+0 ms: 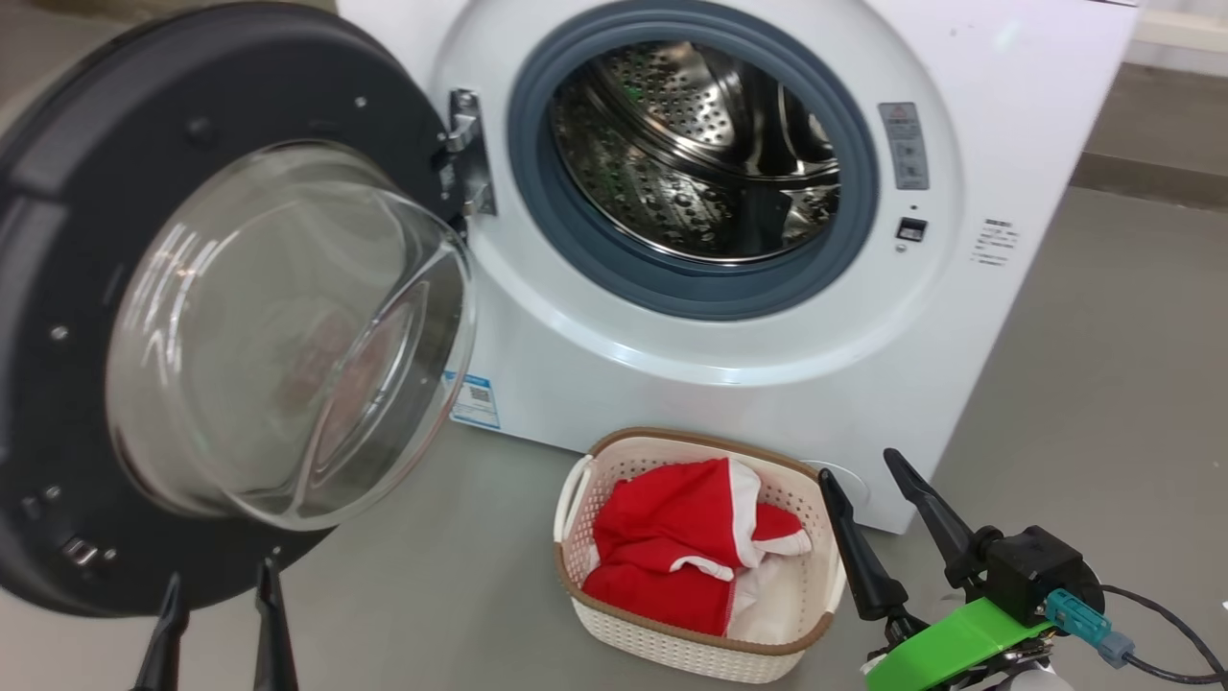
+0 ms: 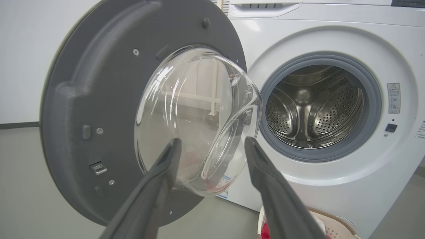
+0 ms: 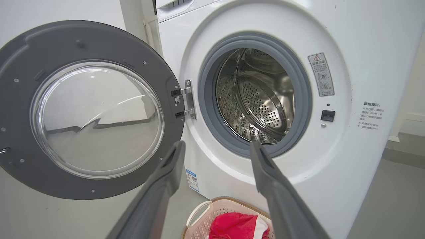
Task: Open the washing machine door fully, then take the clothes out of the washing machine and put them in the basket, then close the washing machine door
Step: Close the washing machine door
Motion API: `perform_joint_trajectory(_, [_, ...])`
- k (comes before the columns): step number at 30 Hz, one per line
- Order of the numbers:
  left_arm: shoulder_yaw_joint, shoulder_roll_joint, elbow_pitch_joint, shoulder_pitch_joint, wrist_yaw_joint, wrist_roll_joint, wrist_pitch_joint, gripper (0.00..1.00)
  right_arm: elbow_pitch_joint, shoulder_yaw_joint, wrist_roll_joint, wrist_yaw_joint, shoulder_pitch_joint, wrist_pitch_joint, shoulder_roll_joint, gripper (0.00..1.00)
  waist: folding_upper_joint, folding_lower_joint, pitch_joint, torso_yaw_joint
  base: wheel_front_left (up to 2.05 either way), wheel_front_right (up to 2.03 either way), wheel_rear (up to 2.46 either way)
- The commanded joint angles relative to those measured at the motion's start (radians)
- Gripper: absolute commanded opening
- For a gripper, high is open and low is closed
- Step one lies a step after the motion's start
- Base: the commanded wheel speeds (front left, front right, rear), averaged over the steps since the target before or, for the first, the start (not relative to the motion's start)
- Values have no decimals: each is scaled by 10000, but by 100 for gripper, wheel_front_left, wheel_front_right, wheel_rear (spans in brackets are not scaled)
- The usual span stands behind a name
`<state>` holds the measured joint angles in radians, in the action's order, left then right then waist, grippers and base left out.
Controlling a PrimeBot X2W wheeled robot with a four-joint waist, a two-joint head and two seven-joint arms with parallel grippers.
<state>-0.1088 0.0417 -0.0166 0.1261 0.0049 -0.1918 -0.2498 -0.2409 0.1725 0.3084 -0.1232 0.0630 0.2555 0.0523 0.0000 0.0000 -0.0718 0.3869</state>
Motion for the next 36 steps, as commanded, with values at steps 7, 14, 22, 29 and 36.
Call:
perform_joint_trajectory(7, [-573, 85, 366, -43, 156, -28, -120, 100, 246, 201, 196, -75, 114, 63, -20, 100, 0, 0, -103, 554, 0, 0, 0])
perform_joint_trajectory(14, [-666, 85, 458, -83, 103, -45, -120, 100, 228, 216, 271, -75, 134, 63, -20, 100, 0, 0, -104, 626, 0, 0, 0])
perform_joint_trajectory(22, [-733, 85, 364, -220, 43, 213, -120, 0, 180, 176, 317, -75, 121, 63, -20, 100, 0, 0, -68, 551, 0, 0, 0])
perform_joint_trajectory(29, [-1230, 685, 618, -1961, -215, 101, -120, 0, 83, 23, 134, -75, 86, 63, -20, 100, 0, 0, -7, 588, 0, 0, 0])
perform_joint_trajectory(36, [-2148, 1966, 464, -4205, -168, -200, -38, 0, 71, -118, -66, -75, 172, 63, -20, 100, 0, 0, 112, 414, 0, 0, 0])
